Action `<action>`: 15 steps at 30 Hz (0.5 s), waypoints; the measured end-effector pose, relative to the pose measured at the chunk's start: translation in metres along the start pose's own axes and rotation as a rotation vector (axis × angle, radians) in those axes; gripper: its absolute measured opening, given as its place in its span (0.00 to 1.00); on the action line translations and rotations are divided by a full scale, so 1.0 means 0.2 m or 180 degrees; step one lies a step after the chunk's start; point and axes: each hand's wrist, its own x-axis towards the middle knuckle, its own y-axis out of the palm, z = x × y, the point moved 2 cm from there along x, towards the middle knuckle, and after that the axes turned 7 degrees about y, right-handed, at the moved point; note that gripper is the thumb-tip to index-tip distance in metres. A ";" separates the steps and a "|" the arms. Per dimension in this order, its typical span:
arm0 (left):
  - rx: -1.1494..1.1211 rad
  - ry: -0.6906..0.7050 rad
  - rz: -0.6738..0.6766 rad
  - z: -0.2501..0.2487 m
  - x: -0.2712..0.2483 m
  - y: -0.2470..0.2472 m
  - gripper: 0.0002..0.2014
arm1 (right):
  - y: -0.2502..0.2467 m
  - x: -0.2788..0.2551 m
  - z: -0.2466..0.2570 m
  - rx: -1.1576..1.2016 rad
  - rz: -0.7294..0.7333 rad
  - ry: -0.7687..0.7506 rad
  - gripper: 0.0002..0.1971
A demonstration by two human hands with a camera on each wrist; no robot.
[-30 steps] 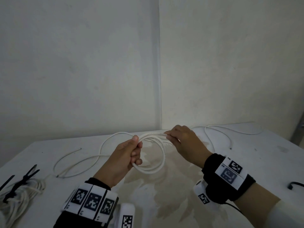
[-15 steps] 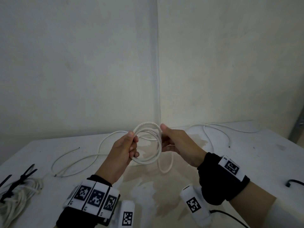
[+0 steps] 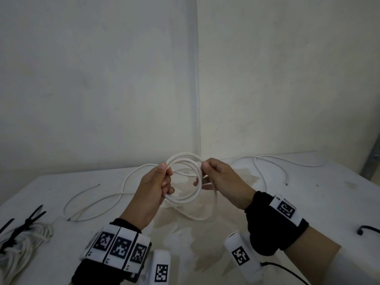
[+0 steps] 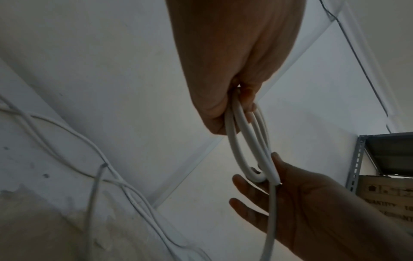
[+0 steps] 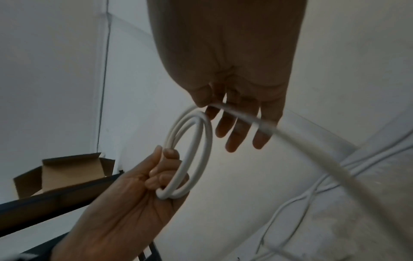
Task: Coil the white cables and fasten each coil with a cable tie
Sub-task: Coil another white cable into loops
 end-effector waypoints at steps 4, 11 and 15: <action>-0.0290 0.0050 -0.0148 -0.02 0.00 -0.01 0.17 | 0.01 -0.01 0.04 -0.0502 0.0017 -0.0130 0.15; -0.0556 0.0162 -0.0222 -0.02 0.01 0.01 0.18 | 0.08 -0.03 0.06 0.0297 0.0269 -0.0027 0.16; 0.0264 0.0231 -0.0049 0.02 -0.01 -0.03 0.19 | 0.05 0.00 0.08 0.0102 0.0103 -0.0200 0.16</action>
